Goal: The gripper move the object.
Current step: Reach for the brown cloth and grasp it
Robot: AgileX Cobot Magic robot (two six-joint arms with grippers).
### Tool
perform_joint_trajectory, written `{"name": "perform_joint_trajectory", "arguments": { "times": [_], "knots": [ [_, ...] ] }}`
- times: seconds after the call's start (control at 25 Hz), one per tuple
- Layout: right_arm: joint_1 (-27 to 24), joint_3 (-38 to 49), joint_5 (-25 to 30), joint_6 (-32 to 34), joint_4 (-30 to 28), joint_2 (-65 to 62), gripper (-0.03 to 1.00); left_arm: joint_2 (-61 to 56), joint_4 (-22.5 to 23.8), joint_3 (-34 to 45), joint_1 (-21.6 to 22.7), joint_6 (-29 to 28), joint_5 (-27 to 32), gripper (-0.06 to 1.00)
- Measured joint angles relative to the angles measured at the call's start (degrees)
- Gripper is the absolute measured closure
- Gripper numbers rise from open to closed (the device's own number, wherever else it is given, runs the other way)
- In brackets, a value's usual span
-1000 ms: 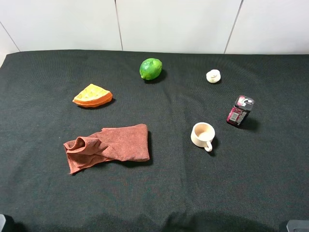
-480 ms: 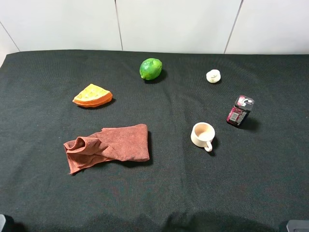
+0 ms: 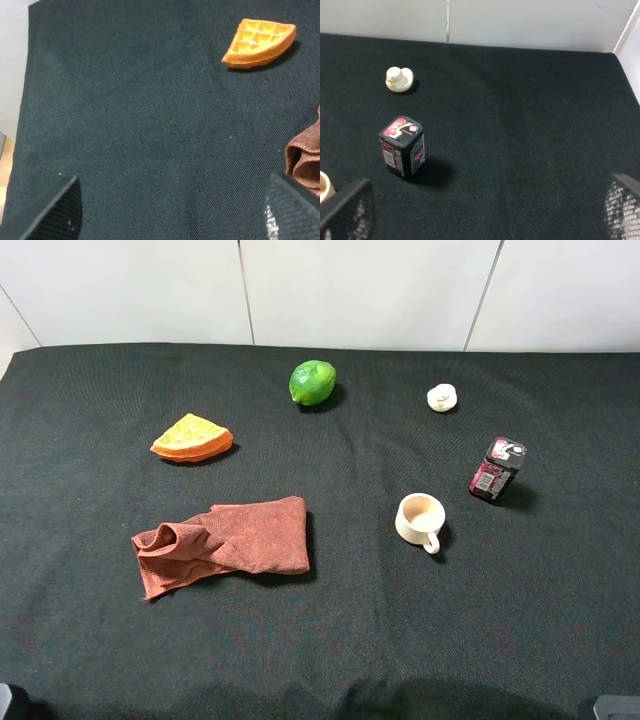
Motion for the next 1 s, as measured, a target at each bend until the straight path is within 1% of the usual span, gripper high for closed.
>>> {"name": "perform_joint_trajectory", "arguments": {
  "times": [0.24, 0.4, 0.64, 0.72, 0.88, 1.0],
  "knots": [
    [0.0, 0.0, 0.0, 0.0, 0.0, 0.0, 0.27, 0.0, 0.0, 0.0, 0.0, 0.0, 0.0, 0.02],
    [0.0, 0.0, 0.0, 0.0, 0.0, 0.0, 0.27, 2.1, 0.0, -0.4, 0.0, 0.0, 0.8, -0.02],
    [0.0, 0.0, 0.0, 0.0, 0.0, 0.0, 0.27, 14.6, 0.0, -2.8, 0.0, 0.1, 2.9, -0.03],
    [0.0, 0.0, 0.0, 0.0, 0.0, 0.0, 0.27, 19.7, 0.0, -3.8, 0.0, 1.0, 2.9, -0.03],
    [0.0, 0.0, 0.0, 0.0, 0.0, 0.0, 0.27, 29.0, -0.1, -6.8, 0.0, 1.9, 3.0, -0.03],
    [0.0, 0.0, 0.0, 0.0, 0.0, 0.0, 0.27, 35.2, -1.1, -9.8, 0.0, 2.5, 3.1, -0.03]
  ]
}}
